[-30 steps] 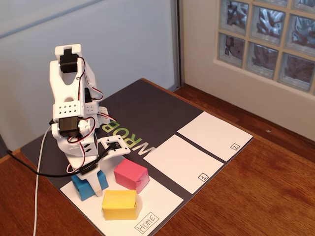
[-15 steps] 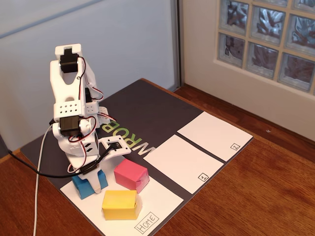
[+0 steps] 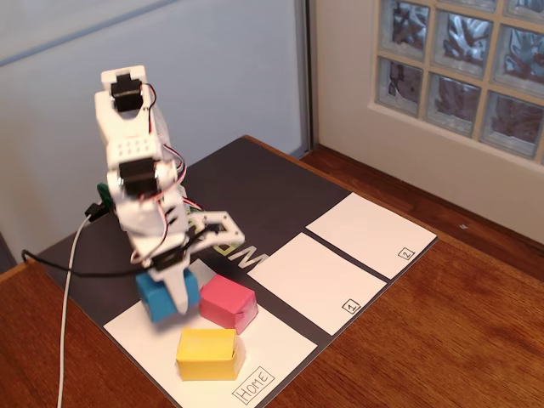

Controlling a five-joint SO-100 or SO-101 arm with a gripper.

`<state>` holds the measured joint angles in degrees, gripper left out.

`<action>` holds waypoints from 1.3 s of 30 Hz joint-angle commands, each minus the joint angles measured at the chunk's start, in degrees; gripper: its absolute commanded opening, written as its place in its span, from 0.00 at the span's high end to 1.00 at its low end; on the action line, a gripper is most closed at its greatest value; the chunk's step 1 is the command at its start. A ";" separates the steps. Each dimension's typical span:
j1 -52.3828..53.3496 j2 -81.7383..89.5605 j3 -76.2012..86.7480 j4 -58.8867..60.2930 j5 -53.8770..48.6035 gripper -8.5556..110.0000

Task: Move box blue to zone 1

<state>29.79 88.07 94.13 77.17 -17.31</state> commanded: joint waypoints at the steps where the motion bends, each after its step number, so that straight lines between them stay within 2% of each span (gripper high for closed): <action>1: -2.29 8.53 -2.90 2.81 1.93 0.93; 8: -8.79 20.92 -2.81 10.20 13.54 0.93; 20: -25.75 31.64 0.00 13.27 42.98 0.93; 25: -30.76 33.22 8.17 6.77 58.97 0.93; 32: -33.84 41.31 27.69 -13.18 73.39 0.93; 39: -33.57 35.60 28.30 -18.11 83.67 0.93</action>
<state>-3.43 125.60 122.52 62.40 61.52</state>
